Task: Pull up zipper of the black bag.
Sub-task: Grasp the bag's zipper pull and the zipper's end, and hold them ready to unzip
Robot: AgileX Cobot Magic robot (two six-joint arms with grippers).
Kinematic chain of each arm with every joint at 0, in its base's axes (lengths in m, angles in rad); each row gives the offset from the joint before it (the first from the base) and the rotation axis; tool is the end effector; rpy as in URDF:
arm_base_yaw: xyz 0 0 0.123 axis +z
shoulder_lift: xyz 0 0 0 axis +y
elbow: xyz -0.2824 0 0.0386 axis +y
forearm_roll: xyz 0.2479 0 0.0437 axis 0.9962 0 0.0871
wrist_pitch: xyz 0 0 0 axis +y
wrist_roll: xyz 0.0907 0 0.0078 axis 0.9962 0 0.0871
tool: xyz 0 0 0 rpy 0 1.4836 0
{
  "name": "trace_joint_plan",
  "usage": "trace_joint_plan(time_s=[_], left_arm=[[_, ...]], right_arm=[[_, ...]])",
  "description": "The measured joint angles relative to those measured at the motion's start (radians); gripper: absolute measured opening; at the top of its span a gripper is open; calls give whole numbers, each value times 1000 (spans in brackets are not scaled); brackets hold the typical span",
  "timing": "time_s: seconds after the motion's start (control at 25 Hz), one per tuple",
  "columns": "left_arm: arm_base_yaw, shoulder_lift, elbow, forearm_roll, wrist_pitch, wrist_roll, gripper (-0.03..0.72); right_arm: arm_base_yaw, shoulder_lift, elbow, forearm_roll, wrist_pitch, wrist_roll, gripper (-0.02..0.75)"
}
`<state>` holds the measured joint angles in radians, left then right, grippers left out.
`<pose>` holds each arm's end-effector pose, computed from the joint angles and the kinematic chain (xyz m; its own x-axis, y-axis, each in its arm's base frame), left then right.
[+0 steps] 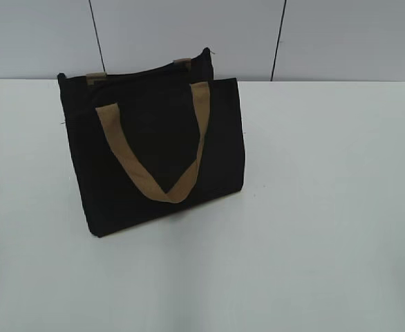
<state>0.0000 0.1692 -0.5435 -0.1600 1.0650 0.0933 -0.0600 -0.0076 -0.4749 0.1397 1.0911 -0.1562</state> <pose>0.0173 -0.0127 0.2891 -0.5612 0.0151 -0.8275 0.1238 0.9901 -0.0658 -0.0042 0.0115 0.2684 -0.4873 -0.0615 -0.8711 -0.0925 0.9955 -0.0185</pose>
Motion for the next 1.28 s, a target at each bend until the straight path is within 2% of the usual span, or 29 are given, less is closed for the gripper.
trace_joint_plan(time_s=[0.12,0.32,0.48,0.56,0.68,0.88,1.08,1.16,1.28], left_arm=[[0,134,-20,-12,-58,55,495],[0,336,-42,-50,-241,118,491],[0,482,-42,-128,-385,260,491],[0,543,-42,-209,-476,400,491],[0,674,-42,-411,-571,638,491],[0,878,-43,-836,-545,1124,491],[18,1040,-43,-1175,-528,1553,491],[49,1107,-43,-1263,-483,1673,491],[86,1187,-43,-1332,-438,1839,491]], right_arm=[[0,32,-34,40,2,0,533],[0,232,-149,50,8,-1,533],[0,402,-277,52,37,-22,533],[6,467,-337,52,40,-30,533],[24,568,-412,55,55,-58,533],[31,725,-511,67,43,-120,533],[39,814,-610,91,22,-162,533],[67,858,-645,92,22,-175,533],[114,961,-717,93,22,-179,533]])
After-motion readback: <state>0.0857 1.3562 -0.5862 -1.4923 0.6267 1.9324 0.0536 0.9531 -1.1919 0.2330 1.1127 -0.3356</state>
